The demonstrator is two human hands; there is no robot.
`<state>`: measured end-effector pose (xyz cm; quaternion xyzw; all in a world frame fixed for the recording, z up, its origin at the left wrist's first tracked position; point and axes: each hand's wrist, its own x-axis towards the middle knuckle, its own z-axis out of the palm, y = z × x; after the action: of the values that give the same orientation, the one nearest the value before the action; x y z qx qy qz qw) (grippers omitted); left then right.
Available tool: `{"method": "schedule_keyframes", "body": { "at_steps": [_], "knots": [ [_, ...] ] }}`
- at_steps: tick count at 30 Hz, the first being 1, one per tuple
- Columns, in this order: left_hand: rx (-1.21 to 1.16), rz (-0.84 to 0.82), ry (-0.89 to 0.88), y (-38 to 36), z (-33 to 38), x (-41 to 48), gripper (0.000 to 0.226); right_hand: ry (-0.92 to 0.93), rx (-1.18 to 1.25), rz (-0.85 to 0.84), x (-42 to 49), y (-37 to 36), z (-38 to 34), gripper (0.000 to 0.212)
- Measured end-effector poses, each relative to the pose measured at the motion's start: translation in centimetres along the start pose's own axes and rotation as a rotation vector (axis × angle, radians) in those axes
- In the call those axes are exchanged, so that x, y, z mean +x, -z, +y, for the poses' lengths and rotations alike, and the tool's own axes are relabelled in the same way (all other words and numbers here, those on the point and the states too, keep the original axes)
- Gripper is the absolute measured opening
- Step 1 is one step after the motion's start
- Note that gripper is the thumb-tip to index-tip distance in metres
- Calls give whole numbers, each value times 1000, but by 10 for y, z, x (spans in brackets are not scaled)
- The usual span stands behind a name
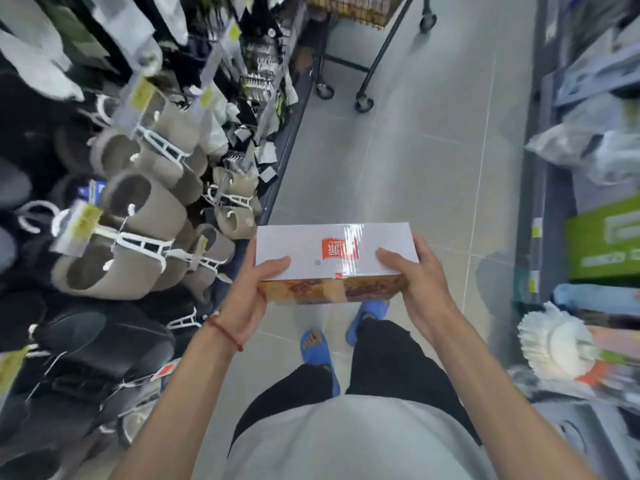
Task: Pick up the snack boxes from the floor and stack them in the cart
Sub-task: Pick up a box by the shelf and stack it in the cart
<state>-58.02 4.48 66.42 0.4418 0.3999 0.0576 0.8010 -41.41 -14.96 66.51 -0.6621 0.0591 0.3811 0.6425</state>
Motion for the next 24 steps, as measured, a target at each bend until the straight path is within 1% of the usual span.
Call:
{"method": "schedule_keyframes", "body": {
  "at_steps": [5, 8, 11, 14, 16, 24],
  "knots": [
    [4, 18, -4, -48, 39, 89, 70, 3, -25, 16, 82, 15, -51, 44],
    [-10, 39, -2, -83, 68, 140, 72, 31, -39, -3, 133, 28, -95, 49],
    [-24, 75, -19, -118, 98, 187, 77, 54, -63, -35, 182, 41, -140, 50],
    [-1, 74, -53, -154, 127, 233, 63, 66, -76, -78, 229, 52, -185, 49],
    [3, 61, -59, -175, 148, 259, 59, 68, -72, -96, 258, 56, -211, 46],
    [-37, 134, -34, -217, 227, 398, 64, 94, -98, -48, 392, 41, -301, 45]
  ]
}}
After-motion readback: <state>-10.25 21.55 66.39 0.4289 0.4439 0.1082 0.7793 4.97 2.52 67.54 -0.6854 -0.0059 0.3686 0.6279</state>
